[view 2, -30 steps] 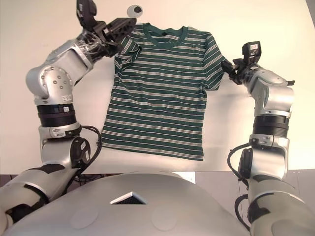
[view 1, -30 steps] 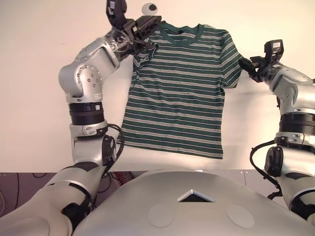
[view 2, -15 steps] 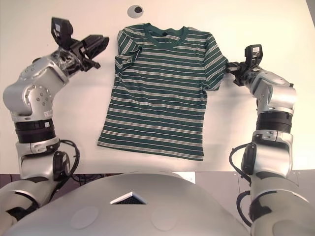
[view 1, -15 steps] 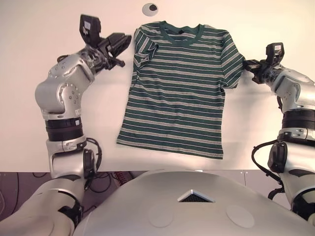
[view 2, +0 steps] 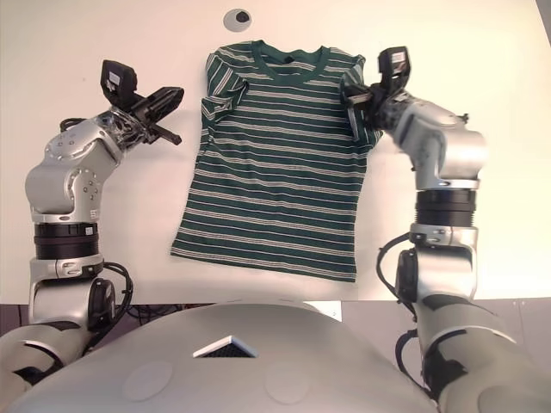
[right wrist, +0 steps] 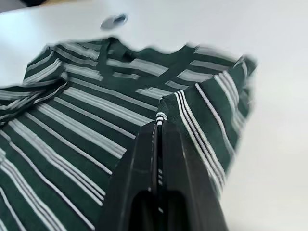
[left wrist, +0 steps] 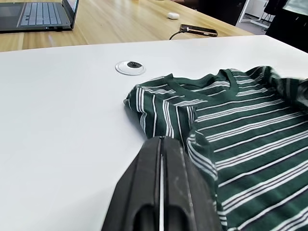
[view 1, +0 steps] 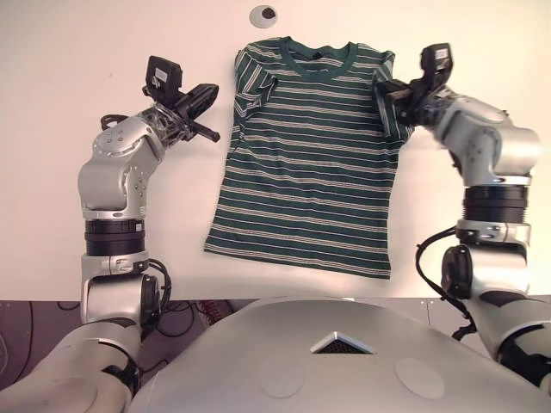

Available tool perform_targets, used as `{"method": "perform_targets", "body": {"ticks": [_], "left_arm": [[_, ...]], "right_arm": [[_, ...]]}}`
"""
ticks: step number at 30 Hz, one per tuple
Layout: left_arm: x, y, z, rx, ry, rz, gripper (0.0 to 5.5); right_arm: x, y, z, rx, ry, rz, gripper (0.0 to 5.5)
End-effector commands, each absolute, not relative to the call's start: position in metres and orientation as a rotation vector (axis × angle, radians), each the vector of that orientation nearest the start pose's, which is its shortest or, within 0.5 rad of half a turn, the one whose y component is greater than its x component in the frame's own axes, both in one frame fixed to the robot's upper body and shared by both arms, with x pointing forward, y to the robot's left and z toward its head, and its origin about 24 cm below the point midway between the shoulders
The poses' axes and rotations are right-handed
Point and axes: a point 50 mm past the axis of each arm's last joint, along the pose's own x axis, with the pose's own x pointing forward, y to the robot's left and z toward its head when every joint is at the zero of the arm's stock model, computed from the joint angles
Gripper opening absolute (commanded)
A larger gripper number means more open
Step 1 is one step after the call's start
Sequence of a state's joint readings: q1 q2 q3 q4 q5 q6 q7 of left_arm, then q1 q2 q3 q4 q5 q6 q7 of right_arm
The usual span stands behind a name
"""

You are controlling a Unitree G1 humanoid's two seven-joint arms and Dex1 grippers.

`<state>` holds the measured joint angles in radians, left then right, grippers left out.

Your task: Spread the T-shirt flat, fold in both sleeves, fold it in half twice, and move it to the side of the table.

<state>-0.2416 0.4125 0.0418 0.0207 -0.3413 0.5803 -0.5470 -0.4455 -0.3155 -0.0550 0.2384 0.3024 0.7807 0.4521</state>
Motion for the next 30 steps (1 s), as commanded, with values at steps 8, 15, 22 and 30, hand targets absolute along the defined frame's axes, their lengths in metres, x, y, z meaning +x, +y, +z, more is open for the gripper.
{"method": "perform_targets", "body": {"ticks": [8, 15, 22, 30], "left_arm": [[0.267, 0.212, 0.066, 0.304, 0.326, -0.62, 0.0], [0.222, 0.245, 0.083, 0.701, 0.322, -0.953, 0.97], [0.174, 0.256, 0.062, 0.894, 0.429, -1.245, 1.74], [0.154, 0.245, 0.048, 0.934, 0.408, -1.381, 1.74]], "right_arm": [[0.299, -0.154, 0.089, 0.054, 0.378, 0.656, 1.63], [0.205, -0.209, 0.088, -0.615, 0.41, 1.139, 2.57], [0.167, -0.248, 0.075, -0.944, 0.462, 1.395, 2.57], [0.139, -0.249, 0.069, -0.974, 0.488, 1.571, 2.57]]}}
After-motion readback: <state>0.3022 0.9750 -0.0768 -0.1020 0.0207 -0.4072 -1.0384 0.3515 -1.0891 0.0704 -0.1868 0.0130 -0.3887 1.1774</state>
